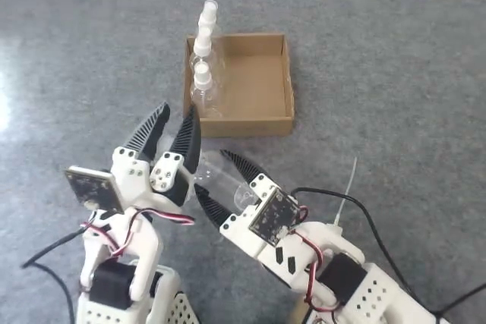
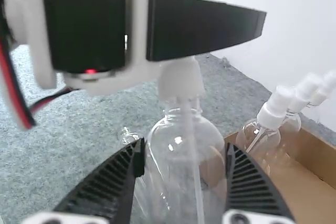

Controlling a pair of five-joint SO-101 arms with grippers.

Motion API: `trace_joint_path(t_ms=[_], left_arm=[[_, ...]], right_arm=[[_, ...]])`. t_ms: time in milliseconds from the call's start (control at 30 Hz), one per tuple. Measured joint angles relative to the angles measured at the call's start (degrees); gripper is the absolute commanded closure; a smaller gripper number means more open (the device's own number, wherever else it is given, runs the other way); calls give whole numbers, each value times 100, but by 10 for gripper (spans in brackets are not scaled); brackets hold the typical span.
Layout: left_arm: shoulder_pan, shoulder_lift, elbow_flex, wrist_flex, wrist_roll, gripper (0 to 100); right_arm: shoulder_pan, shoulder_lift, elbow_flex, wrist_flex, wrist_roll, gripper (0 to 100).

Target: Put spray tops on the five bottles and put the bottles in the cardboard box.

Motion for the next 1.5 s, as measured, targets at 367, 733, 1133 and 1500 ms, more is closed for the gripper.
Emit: trace_joint_path(t_ms=[367, 733, 1133, 1500], left_arm=[[229, 9, -237, 325, -457, 867], [237, 0, -580, 369, -466, 821], [-316, 0, -1398, 967, -466, 818], [-1705, 0, -1363, 1090, -466, 819]], right_arm=[[9, 0, 0, 0, 0, 833], [9, 0, 0, 0, 0, 833], [422, 0, 0, 0, 0, 833], [422, -9, 167, 0, 0, 833]])
